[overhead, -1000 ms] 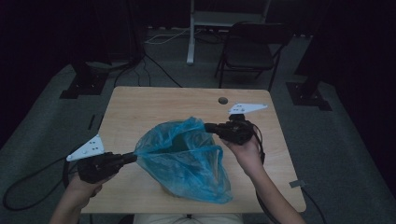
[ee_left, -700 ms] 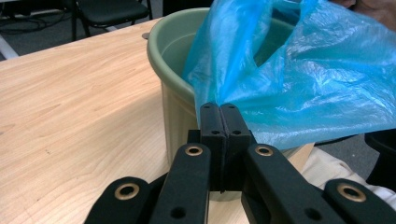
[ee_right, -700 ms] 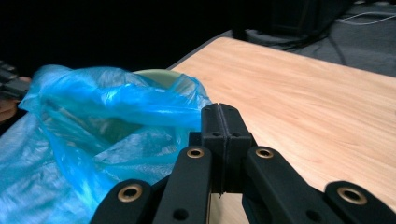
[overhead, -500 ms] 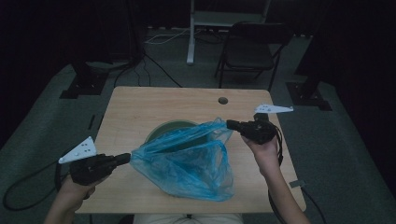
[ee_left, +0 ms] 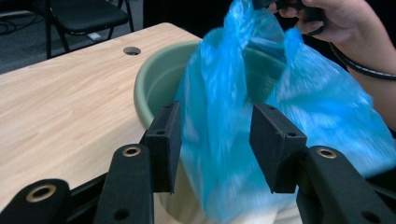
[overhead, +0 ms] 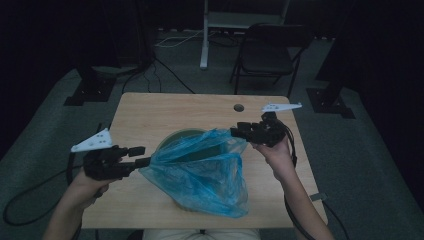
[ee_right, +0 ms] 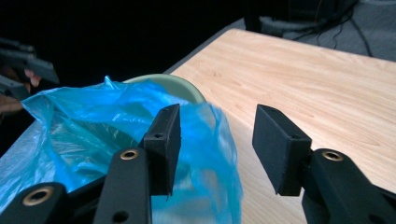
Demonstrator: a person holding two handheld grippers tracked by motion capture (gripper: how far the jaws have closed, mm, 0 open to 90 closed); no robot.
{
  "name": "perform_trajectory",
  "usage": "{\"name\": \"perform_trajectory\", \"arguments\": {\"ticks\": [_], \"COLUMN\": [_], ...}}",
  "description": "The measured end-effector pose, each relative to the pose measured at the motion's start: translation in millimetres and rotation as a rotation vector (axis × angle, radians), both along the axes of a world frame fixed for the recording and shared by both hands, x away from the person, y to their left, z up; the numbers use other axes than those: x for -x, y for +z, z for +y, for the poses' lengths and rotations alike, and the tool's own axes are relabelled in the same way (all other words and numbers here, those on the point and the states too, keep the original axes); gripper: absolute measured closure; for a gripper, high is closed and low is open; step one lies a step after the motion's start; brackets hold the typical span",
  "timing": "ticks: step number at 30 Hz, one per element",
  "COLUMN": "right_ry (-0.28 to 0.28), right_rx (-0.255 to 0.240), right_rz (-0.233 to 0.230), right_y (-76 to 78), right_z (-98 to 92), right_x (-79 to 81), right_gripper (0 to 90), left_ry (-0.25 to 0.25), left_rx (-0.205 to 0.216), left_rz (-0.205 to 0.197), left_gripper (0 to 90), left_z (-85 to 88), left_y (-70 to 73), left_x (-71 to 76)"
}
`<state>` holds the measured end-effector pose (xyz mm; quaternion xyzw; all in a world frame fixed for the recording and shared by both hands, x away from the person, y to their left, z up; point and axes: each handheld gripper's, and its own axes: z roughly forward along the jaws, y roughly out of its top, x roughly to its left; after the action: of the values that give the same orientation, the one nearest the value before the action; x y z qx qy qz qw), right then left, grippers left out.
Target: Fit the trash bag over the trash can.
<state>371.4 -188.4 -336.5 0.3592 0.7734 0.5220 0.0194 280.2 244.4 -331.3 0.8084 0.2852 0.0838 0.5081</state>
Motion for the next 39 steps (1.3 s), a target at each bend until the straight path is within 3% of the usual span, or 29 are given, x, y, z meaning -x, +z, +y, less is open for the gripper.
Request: {"name": "perform_trajectory", "arguments": {"ticks": [2, 3, 4, 6, 10, 12, 15, 17, 20, 21, 22, 24, 27, 28, 30, 35, 36, 38, 39], "right_ry": [0.027, 0.046, 0.063, 0.084, 0.085, 0.089, 0.097, 0.097, 0.083, 0.083, 0.086, 0.086, 0.084, 0.083, 0.084, 0.081, 0.079, 0.074, 0.070], "right_rx": [0.023, 0.038, 0.056, 0.070, 0.044, 0.033, 0.023, 0.022, 0.022, 0.022, 0.021, 0.020, 0.016, 0.010, 0.006, 0.003, 0.006, 0.008, 0.008], "right_rz": [0.017, 0.023, 0.019, 0.009, -0.065, -0.086, -0.098, -0.103, -0.121, -0.121, -0.116, -0.111, -0.113, -0.115, -0.115, -0.116, -0.114, -0.111, -0.110], "right_y": [0.3, 0.4, 0.9, 2.8, 14.0, 19.0, 23.5, 24.5, 26.9, 26.9, 27.6, 28.8, 31.8, 32.6, 34.1, 36.3, 36.6, 36.0, 35.1], "right_z": [9.4, 14.1, 18.4, 26.4, 37.9, 41.1, 43.9, 44.5, 46.6, 46.6, 49.0, 51.1, 53.7, 53.9, 53.8, 52.0, 51.0, 49.4, 48.5], "right_x": [-8.6, -11.4, -13.1, -14.3, -8.4, -5.9, -3.6, -2.8, -0.8, -0.8, -2.2, -3.5, -4.1, -3.7, -3.0, -3.3, -3.8, -4.5, -5.0], "right_gripper": [53.1, 62.6, 79.1, 89.1, 89.7, 89.7, 89.8, 89.8, 89.8, 89.8, 89.8, 89.7, 89.7, 89.7, 89.7, 89.6, 89.6, 89.6, 89.6], "left_ry": [-0.026, -0.040, -0.051, -0.068, -0.066, -0.034, 0.018, 0.044, -0.004, -0.004, 0.003, 0.020, 0.016, 0.028, 0.038, 0.064, 0.069, 0.090, 0.090], "left_rx": [-0.019, -0.041, -0.059, -0.097, -0.117, -0.118, -0.140, -0.142, -0.151, -0.151, -0.167, -0.190, -0.206, -0.243, -0.262, -0.268, -0.229, -0.198, -0.198], "left_rz": [0.011, 0.010, 0.014, 0.020, 0.036, 0.018, -0.016, -0.026, -0.030, -0.030, -0.053, -0.064, -0.056, -0.055, -0.047, -0.043, -0.034, -0.050, -0.050], "left_gripper": [50.4, 50.3, 50.1, 50.1, 50.5, 59.9, 90.0, 90.0, 88.6, 71.7, 62.4, 57.2, 54.1, 54.1, 54.1, 59.1, 74.6, 89.7, 90.0], "left_z": [-13.2, -20.5, -27.2, -38.6, -48.3, -50.1, -48.8, -48.3, -51.3, -51.3, -58.2, -64.0, -68.0, -72.0, -75.3, -79.0, -75.3, -69.5, -69.5], "left_y": [4.3, 5.3, 5.5, 4.0, 1.2, 2.4, 2.6, 2.6, 3.7, 3.7, 5.4, 7.0, 6.5, 3.9, -0.2, -4.8, -2.0, 2.8, 2.8], "left_x": [-9.2, -13.1, -17.0, -25.1, -36.4, -40.5, -42.1, -41.1, -32.2, -32.2, -25.9, -25.0, -27.8, -31.7, -36.3, -45.6, -48.4, -49.2, -49.2]}}
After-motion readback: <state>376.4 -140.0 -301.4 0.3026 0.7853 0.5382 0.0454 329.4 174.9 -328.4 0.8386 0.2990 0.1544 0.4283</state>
